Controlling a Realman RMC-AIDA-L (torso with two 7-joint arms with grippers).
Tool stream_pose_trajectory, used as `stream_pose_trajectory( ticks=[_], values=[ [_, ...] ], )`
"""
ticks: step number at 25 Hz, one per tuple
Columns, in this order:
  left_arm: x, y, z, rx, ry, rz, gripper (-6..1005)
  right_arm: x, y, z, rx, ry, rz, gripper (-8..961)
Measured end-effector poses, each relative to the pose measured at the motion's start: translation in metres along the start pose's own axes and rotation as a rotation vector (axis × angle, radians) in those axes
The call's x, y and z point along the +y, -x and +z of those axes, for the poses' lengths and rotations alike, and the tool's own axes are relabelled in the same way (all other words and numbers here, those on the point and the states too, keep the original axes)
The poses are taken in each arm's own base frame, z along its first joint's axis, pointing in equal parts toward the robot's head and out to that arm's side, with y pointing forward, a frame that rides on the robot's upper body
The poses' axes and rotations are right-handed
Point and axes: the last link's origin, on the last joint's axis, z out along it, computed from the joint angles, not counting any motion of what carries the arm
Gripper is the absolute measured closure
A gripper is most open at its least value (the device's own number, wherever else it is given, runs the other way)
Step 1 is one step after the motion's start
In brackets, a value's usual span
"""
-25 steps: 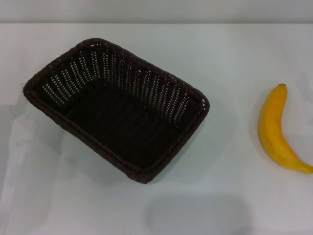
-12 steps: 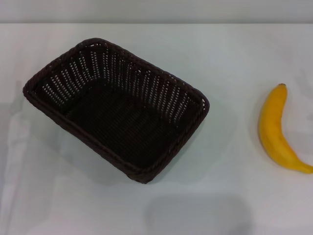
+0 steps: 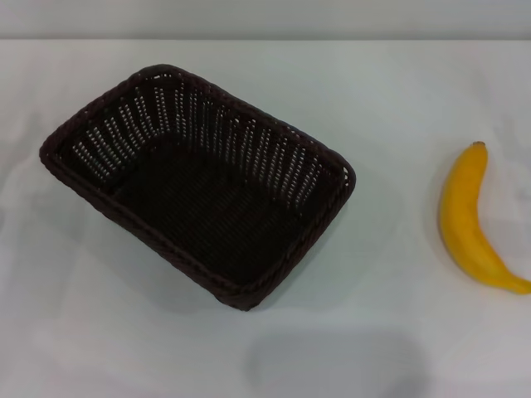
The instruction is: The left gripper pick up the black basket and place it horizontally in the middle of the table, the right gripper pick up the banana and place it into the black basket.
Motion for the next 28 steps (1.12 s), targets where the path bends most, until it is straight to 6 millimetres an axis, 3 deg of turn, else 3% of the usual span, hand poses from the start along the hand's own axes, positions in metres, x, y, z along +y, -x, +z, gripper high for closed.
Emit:
stream_pose_trajectory(
  ticks=[5, 10, 14, 20, 28],
  values=[
    [0.011, -0.034, 0.027, -0.276, 0.115, 0.039, 136, 0.002, 0.001, 0.003, -0.001, 0.005, 0.001, 84],
    [0.044, -0.070, 0.056, -0.609, 0.194, 0.176, 137, 0.005, 0.002, 0.007, -0.007, 0.012, 0.002, 85],
    [0.068, -0.084, 0.078, -0.791, 0.176, 0.295, 138, 0.007, 0.003, 0.010, -0.011, 0.017, 0.003, 85],
    [0.097, -0.066, 0.100, -0.958, 0.171, 0.471, 137, 0.012, 0.003, 0.013, -0.011, 0.026, 0.012, 85],
    [0.116, -0.009, 0.105, -1.099, 0.117, 0.533, 149, 0.013, -0.001, 0.010, 0.000, 0.015, 0.029, 85]
  ],
)
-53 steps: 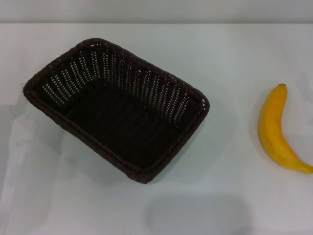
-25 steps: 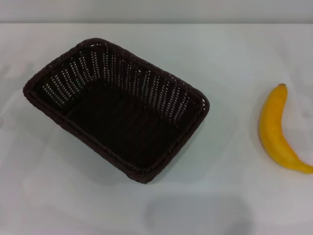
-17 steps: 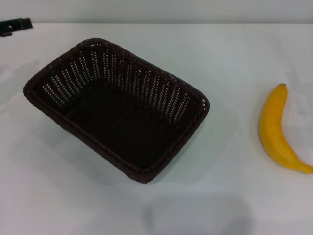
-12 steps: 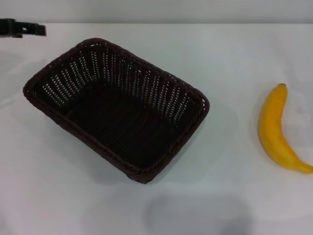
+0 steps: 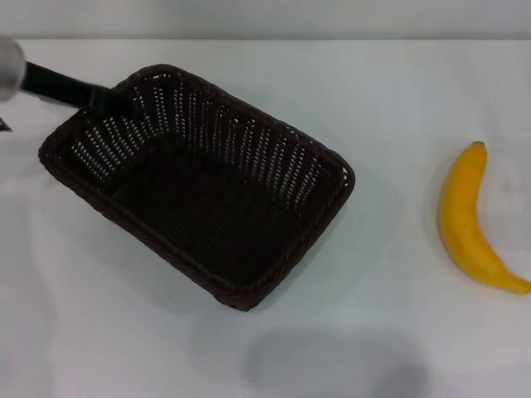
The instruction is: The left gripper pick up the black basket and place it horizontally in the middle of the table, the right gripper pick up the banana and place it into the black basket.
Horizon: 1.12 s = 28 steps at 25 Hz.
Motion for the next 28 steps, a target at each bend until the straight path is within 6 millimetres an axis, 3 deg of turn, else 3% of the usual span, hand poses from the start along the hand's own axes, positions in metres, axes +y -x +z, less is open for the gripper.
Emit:
stream_pose_trajectory(
  ticks=[3, 8, 19, 22, 26, 28],
  values=[
    [0.004, 0.001, 0.007, -0.019, -0.039, -0.011, 154, 0.000, 0.000, 0.000, 0.000, 0.000, 0.001, 85],
    [0.001, 0.003, 0.005, -0.016, -0.056, -0.037, 353, -0.002, -0.001, -0.003, 0.001, -0.005, -0.001, 85],
    [0.002, 0.008, -0.004, -0.018, 0.021, -0.141, 601, -0.004, -0.001, -0.006, 0.003, -0.010, -0.002, 84],
    [0.000, 0.012, -0.008, 0.002, 0.061, -0.188, 786, -0.005, -0.002, -0.006, 0.004, -0.012, -0.002, 84],
    [-0.003, 0.015, -0.017, 0.054, 0.132, -0.245, 791, -0.007, -0.003, -0.009, 0.008, -0.017, -0.001, 84],
    [-0.009, 0.018, -0.035, 0.165, 0.246, -0.327, 793, -0.008, -0.003, -0.010, 0.011, -0.019, -0.002, 84]
  ],
)
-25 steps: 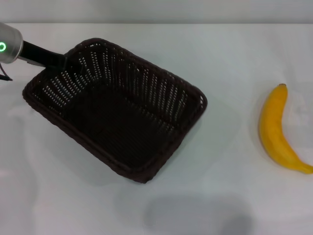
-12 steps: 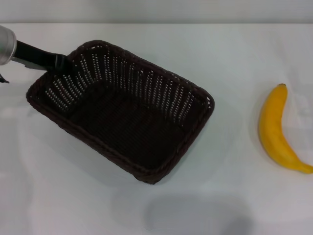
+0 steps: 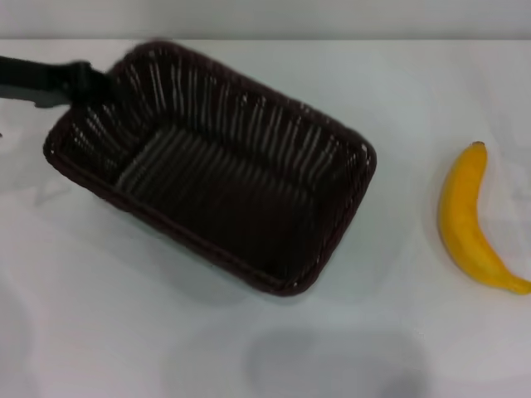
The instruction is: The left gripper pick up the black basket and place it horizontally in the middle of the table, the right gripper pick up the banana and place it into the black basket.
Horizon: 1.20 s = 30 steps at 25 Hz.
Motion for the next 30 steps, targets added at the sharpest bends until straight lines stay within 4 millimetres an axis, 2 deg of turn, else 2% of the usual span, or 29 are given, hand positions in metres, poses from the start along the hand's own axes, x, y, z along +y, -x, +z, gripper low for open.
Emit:
stream_pose_trajectory(
  ticks=[6, 10, 13, 18, 27, 28, 30],
  values=[
    [-0.018, 0.007, -0.031, 0.185, 0.111, -0.130, 796, -0.001, -0.001, -0.001, 0.003, -0.002, 0.001, 85],
    [-0.041, 0.021, -0.038, 0.280, 0.090, -0.241, 793, 0.001, -0.001, 0.000, 0.004, 0.005, -0.001, 85],
    [-0.053, 0.035, -0.031, 0.307, 0.069, -0.316, 791, 0.003, -0.001, 0.001, 0.005, 0.014, -0.002, 85],
    [-0.057, 0.042, -0.020, 0.314, 0.041, -0.349, 787, 0.004, 0.000, 0.002, 0.003, 0.018, -0.002, 86],
    [-0.047, 0.048, 0.008, 0.300, 0.037, -0.376, 780, 0.002, 0.000, 0.002, 0.004, 0.012, -0.003, 86],
    [-0.043, 0.052, 0.018, 0.275, 0.045, -0.388, 779, 0.002, 0.000, 0.002, 0.004, 0.011, -0.003, 86],
    [-0.041, 0.055, 0.024, 0.255, 0.049, -0.397, 778, 0.001, 0.000, 0.001, 0.005, 0.008, -0.003, 87]
  ],
)
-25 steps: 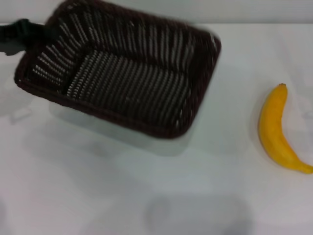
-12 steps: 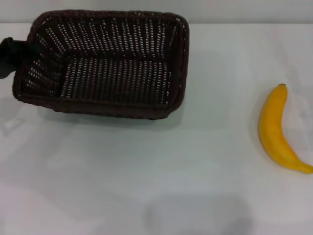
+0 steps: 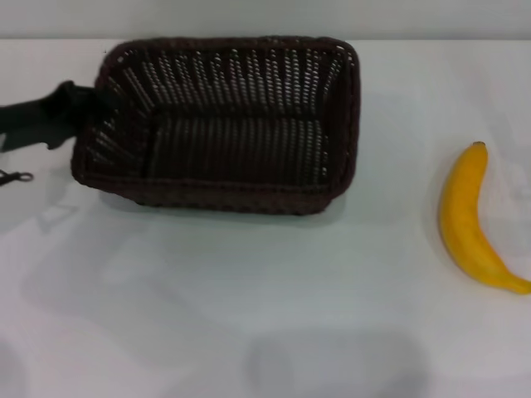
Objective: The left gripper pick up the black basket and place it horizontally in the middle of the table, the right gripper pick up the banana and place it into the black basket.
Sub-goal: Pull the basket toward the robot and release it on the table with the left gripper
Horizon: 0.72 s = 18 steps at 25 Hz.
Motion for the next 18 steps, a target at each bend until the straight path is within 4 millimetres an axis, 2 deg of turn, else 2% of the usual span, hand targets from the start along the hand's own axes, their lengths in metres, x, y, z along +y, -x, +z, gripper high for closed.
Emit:
stream_pose_trajectory(
  ticks=[5, 10, 18],
  values=[
    [0.000, 0.006, 0.004, -0.012, 0.003, 0.000, 774, -0.002, 0.001, 0.001, -0.002, -0.005, -0.003, 87],
    [0.009, 0.011, 0.006, -0.026, 0.062, 0.056, 576, -0.001, 0.002, 0.002, -0.004, -0.002, -0.004, 87],
    [0.003, 0.015, -0.010, -0.007, 0.111, 0.110, 423, 0.001, 0.001, 0.002, -0.002, 0.002, -0.001, 88]
  ],
)
